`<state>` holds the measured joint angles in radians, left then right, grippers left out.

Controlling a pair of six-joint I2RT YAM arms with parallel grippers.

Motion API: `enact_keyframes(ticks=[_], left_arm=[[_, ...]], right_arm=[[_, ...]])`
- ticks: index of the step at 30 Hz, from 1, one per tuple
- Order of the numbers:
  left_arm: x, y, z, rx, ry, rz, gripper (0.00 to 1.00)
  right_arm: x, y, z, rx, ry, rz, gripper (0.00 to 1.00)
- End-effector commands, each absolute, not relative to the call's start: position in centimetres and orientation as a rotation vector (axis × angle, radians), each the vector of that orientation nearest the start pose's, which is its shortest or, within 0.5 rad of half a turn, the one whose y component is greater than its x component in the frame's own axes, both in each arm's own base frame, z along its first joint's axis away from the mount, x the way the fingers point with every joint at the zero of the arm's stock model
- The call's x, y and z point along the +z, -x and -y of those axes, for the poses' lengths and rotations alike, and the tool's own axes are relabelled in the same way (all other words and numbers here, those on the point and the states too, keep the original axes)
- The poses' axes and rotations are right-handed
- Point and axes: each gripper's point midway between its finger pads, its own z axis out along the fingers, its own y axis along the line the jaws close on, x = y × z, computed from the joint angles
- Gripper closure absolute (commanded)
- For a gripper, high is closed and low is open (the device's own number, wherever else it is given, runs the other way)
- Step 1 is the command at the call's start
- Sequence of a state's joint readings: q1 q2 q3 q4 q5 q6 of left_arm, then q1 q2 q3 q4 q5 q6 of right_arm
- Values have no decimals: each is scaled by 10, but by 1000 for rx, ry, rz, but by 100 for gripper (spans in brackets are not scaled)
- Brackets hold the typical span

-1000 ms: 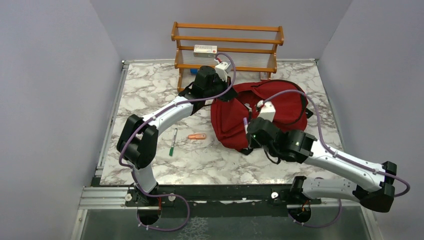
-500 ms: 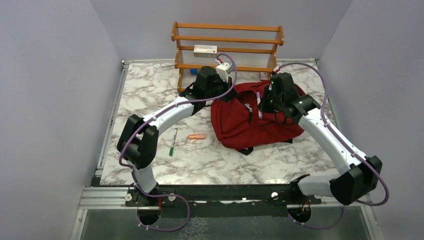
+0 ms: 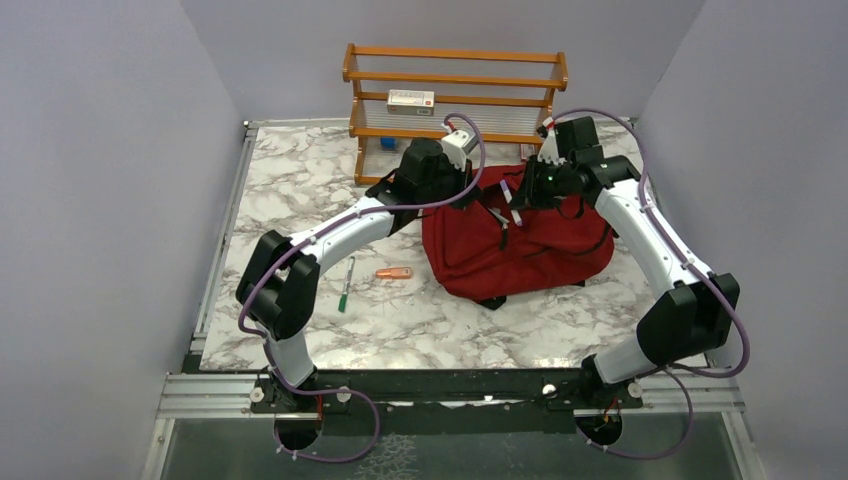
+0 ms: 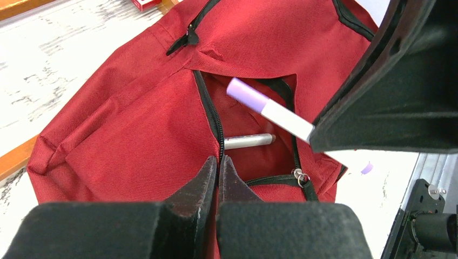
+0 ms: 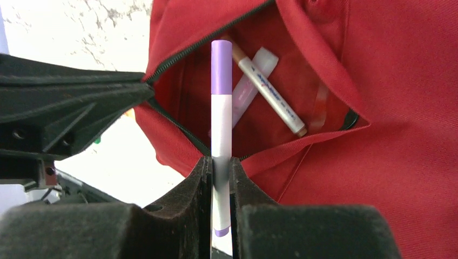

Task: Pack the student bag
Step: Place the stationery in the student bag.

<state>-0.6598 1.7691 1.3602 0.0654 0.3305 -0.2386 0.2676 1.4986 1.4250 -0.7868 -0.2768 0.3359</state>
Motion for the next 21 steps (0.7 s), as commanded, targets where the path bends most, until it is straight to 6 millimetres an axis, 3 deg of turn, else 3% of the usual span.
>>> enact_keyframes(ticks=[1, 11, 17, 21], left_arm=[[210, -383, 376, -869, -644, -1891, 100], [210, -380, 379, -884, -653, -1890, 100], [212, -379, 379, -881, -657, -1883, 100], [214, -376, 381, -884, -665, -1877, 100]], right_arm=[[206, -329, -164, 677, 116, -2564, 100], [190, -326, -167, 702, 132, -2617, 99], [188, -359, -180, 743, 128, -2544, 99], [191, -385, -188, 760, 127, -2485, 88]])
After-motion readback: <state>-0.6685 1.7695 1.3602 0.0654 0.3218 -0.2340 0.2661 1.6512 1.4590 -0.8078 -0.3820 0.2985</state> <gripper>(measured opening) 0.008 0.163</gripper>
